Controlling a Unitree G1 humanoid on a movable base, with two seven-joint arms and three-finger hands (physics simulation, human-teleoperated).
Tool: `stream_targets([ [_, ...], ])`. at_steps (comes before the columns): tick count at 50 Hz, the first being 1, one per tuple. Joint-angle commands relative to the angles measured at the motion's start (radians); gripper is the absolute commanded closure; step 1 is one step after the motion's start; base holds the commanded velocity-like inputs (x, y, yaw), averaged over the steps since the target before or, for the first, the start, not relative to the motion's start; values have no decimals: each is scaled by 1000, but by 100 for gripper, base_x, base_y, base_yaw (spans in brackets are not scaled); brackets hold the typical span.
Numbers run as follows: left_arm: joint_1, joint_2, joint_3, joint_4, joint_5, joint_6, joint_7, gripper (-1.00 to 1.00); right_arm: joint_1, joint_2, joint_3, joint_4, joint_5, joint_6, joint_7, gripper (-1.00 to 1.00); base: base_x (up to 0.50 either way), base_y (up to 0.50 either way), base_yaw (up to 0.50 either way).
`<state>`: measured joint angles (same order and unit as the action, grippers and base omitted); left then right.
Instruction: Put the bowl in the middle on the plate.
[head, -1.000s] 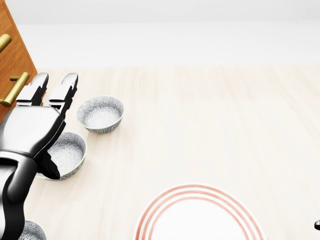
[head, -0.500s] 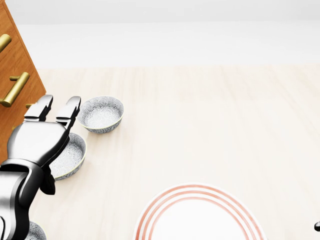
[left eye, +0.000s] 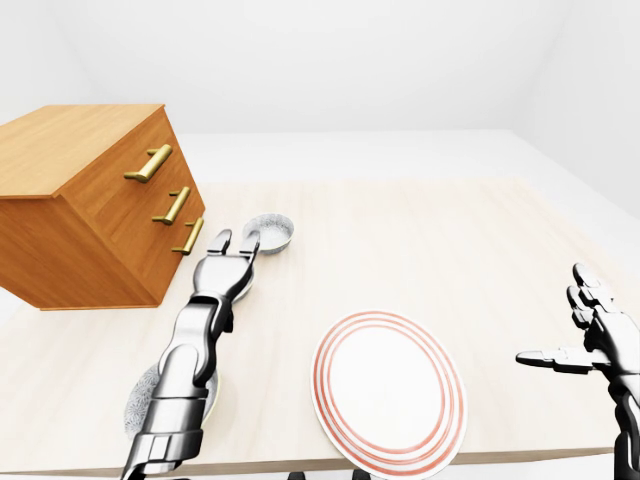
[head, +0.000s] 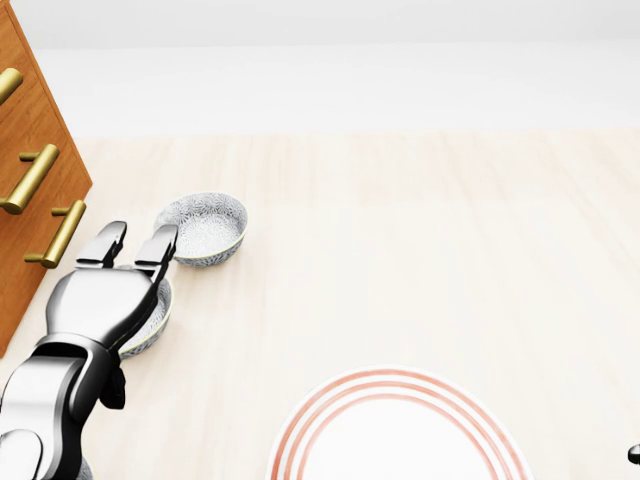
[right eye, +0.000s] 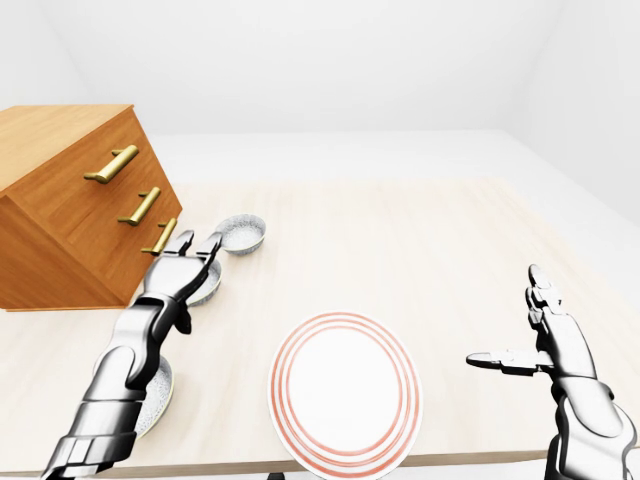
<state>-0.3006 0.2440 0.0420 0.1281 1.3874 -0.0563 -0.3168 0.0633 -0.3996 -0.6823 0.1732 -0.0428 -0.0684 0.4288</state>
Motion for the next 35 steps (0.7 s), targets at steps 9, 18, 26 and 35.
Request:
stream_targets([
  [9, -66, 10, -19, 224, -20, 1, 118, -100, 0, 0, -3, -3, -2, 2, 1, -100, 0, 0, 0],
  [18, -69, 19, -30, 279, -38, 9, 166, -100, 0, 0, -1, -2, -2, 0, -1, -100, 0, 0, 0],
  [26, -73, 16, -37, 269, -30, 13, 157, -100, -2, -3, 1, 2, -2, -1, -4, -100, 0, 0, 0],
  [35, -78, 17, -40, 270, -10, 13, 157, -100, -2, -5, 4, 16, 0, -15, -6, -100, 0, 0, 0],
])
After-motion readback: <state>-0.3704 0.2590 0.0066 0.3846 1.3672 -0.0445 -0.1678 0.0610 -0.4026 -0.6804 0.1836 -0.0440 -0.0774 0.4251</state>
